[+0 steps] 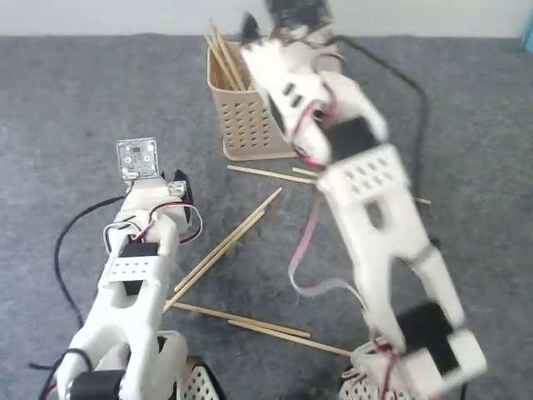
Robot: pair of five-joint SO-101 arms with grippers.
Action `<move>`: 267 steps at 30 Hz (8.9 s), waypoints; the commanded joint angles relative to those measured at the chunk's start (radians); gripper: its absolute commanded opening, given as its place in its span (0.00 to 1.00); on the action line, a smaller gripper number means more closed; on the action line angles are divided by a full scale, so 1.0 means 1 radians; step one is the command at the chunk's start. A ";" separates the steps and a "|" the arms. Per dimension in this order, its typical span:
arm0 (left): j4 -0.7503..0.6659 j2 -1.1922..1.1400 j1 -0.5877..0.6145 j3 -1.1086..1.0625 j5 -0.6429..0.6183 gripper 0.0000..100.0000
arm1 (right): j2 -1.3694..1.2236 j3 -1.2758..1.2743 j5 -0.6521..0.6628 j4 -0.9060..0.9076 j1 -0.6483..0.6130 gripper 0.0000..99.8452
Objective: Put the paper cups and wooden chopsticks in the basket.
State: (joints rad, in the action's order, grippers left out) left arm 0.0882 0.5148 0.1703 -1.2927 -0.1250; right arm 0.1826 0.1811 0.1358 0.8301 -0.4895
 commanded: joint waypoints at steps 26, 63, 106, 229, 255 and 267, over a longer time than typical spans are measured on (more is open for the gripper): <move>0.021 -0.002 -0.002 0.044 0.021 0.09 | -0.119 -0.213 0.735 0.601 0.521 0.14; 0.021 -0.003 -0.002 0.061 0.074 0.09 | -0.578 -0.018 0.736 0.552 0.503 0.01; 0.181 0.008 -0.109 0.067 0.267 0.09 | 1.336 -1.444 0.381 0.383 0.607 0.01; 0.152 0.663 -0.354 0.374 0.138 0.01 | 1.461 -1.775 -0.021 0.180 0.392 0.01; -0.331 -0.238 -0.342 0.897 0.143 0.01 | 1.461 -1.777 -0.014 0.171 0.392 0.01; -0.562 -0.545 -0.282 0.931 0.143 0.02 | 1.461 -1.777 -0.014 0.171 0.392 0.01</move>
State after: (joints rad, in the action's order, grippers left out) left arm -0.4166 -0.0161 -0.1258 -0.4104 0.0222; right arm 1.6249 -1.6172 0.0990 1.0019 -0.1013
